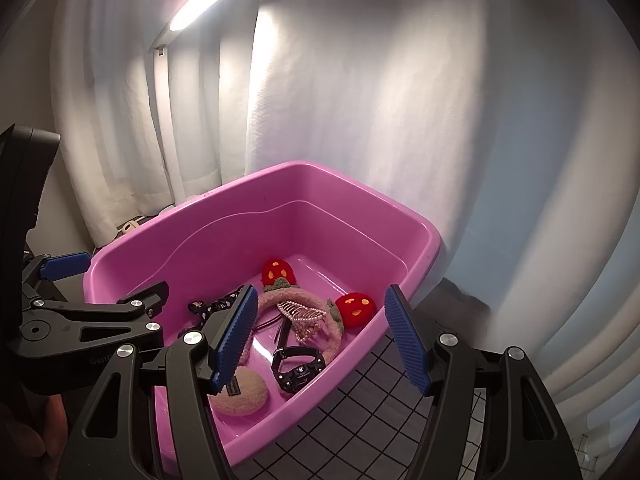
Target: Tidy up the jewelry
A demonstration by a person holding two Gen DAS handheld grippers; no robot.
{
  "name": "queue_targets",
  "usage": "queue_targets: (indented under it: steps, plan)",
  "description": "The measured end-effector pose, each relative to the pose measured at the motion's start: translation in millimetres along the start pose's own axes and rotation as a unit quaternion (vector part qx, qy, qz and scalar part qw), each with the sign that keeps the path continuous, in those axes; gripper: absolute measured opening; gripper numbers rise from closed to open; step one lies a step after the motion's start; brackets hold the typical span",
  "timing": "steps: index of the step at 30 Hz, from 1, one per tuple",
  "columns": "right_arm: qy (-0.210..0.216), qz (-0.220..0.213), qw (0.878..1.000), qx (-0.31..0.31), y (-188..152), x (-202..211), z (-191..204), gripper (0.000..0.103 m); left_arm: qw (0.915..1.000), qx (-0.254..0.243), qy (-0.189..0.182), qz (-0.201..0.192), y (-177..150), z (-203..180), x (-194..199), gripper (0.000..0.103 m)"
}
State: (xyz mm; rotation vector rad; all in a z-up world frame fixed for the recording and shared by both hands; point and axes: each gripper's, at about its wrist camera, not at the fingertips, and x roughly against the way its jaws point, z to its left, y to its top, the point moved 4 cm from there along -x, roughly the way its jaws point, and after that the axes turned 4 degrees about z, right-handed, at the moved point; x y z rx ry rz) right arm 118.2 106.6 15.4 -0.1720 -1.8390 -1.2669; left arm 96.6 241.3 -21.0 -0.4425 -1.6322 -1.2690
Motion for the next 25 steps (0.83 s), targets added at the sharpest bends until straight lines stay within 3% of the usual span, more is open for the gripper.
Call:
queue_targets:
  steps: [25]
  plan:
    - [0.002,0.000,1.000,0.000,-1.3,0.0,-1.0,0.063,0.9999,0.008,-0.003,0.014,-0.8,-0.9,-5.4,0.096]
